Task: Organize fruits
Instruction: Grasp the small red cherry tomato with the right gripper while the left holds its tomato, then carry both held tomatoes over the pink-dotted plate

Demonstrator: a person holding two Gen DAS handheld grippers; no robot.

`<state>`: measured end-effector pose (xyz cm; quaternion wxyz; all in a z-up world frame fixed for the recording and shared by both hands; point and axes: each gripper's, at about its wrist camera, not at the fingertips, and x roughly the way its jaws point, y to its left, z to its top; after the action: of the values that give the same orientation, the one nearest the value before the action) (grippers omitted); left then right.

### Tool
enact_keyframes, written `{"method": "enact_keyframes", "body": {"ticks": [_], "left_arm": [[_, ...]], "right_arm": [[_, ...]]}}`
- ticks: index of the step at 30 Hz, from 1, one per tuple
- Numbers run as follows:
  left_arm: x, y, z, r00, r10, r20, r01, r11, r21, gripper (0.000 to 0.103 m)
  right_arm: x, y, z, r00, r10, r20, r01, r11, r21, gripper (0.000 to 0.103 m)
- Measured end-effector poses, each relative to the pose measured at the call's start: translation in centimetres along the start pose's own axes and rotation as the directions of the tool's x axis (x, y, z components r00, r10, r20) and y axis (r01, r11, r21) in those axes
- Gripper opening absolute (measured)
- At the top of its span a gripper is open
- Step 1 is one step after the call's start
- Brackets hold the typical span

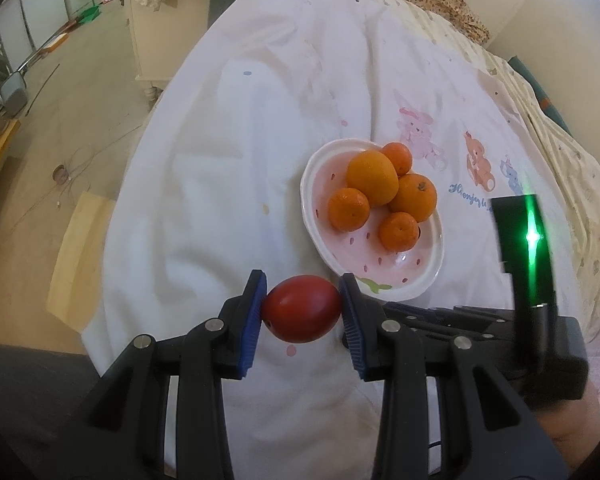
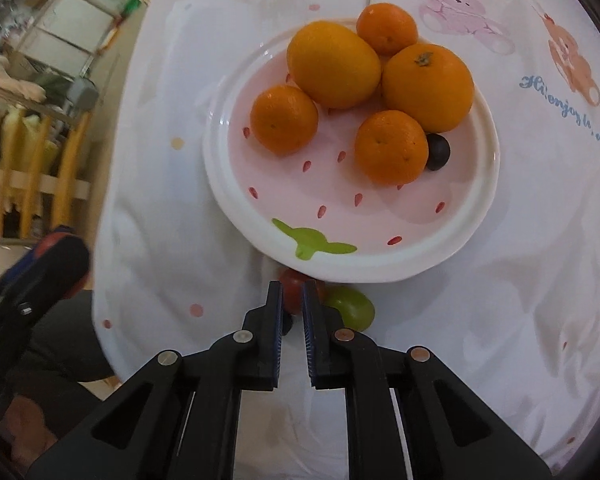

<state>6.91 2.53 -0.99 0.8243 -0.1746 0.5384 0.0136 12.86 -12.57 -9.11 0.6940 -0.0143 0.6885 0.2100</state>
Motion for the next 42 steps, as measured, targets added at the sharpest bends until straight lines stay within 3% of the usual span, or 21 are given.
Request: {"method": "enact_keyframes", "body": {"ticks": [9, 11, 13, 14, 20, 22, 23, 27, 34, 38, 42], "left_arm": [[-0.3, -0.2, 0.1, 1.0, -0.022, 0.003, 0.022, 1.0, -0.001, 0.033], [-0.4, -0.2, 0.1, 1.0, -0.023, 0.002, 0.024, 1.0, -0.005, 0.033], [-0.4, -0.1, 0.1, 1.0, -0.024, 0.003, 0.024, 1.0, -0.009, 0.033], [-0.4, -0.1, 0.1, 1.0, -0.024, 0.003, 0.024, 1.0, -0.009, 0.033], [-0.4, 0.0, 0.2, 1.0, -0.022, 0.005, 0.022, 1.0, -0.008, 0.033], [-0.5, 0.0, 0.2, 1.0, -0.023, 0.005, 0.023, 1.0, -0.01, 0.033], [-0.5, 0.0, 0.2, 1.0, -0.022, 0.005, 0.022, 1.0, -0.011, 0.033], [-0.5, 0.0, 0.1, 1.0, -0.026, 0.005, 0.026, 1.0, -0.013, 0.033], [-0.6, -0.2, 0.0, 0.999, -0.033, 0.007, 0.033, 0.999, -0.012, 0.033], [-0.8, -0.3, 0.0, 0.999, -0.034, 0.013, 0.035, 0.999, -0.011, 0.033], [-0.9, -0.1, 0.1, 0.999, -0.03, 0.018, 0.03, 0.999, -0.019, 0.033]], "right_arm": [[0.3, 0.6, 0.5, 0.999, -0.033, -0.031, 0.033, 0.999, -0.012, 0.014], [0.4, 0.7, 0.6, 0.999, -0.032, -0.034, 0.032, 0.999, -0.007, 0.022], [0.4, 0.5, 0.5, 0.999, -0.027, -0.033, 0.027, 1.0, -0.005, 0.054], [0.3, 0.5, 0.4, 0.999, -0.024, -0.026, 0.024, 1.0, -0.004, 0.062], [0.7, 0.6, 0.4, 0.999, -0.022, -0.027, 0.021, 1.0, -0.01, 0.054], [1.0, 0.7, 0.4, 0.999, -0.022, -0.042, 0.021, 0.999, -0.026, 0.039], [1.1, 0.9, 0.4, 0.999, -0.026, -0.047, 0.025, 0.999, -0.029, 0.036], [1.4, 0.8, 0.6, 0.998, -0.026, -0.051, 0.026, 1.0, -0.01, 0.037], [2.5, 1.6, 1.1, 0.99, -0.112, -0.084, 0.109, 0.993, -0.038, 0.04], [2.8, 2.6, 1.1, 0.979, -0.187, -0.077, 0.177, 0.977, -0.118, 0.028], [1.4, 2.1, 0.6, 0.99, -0.127, -0.059, 0.119, 0.985, -0.124, 0.028]]}}
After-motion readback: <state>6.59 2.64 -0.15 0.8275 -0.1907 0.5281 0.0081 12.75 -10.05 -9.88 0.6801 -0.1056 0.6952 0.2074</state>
